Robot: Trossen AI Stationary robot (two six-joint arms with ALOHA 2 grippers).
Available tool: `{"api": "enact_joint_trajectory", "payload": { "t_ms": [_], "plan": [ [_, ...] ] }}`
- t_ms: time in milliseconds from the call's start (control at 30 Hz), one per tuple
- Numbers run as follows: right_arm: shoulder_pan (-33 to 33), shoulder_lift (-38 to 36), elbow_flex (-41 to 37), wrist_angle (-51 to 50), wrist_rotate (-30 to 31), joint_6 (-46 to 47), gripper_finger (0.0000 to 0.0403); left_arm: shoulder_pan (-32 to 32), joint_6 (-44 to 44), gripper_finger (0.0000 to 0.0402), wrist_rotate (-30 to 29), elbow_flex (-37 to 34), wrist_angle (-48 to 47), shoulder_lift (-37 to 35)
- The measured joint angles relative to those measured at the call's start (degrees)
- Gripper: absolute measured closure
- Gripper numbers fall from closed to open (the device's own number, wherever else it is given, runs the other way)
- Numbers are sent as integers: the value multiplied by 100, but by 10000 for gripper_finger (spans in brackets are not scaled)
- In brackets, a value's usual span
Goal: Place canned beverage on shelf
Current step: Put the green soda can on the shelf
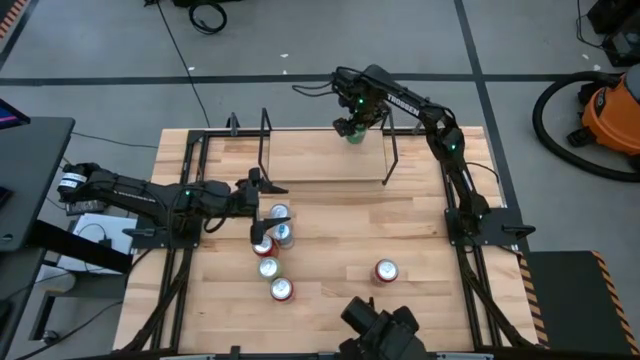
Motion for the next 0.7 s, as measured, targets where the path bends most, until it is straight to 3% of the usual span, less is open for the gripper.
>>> {"api": "enact_joint_trajectory", "payload": {
  "t_ms": [433,700],
  "plan": [
    [-133,0,-9,-97,11,86,82,0,-91,47,0,0,-115,-2],
    [-128,0,-11,-92,366,314,82,0,-115,47,0,0,-112,-1]
  ]
}}
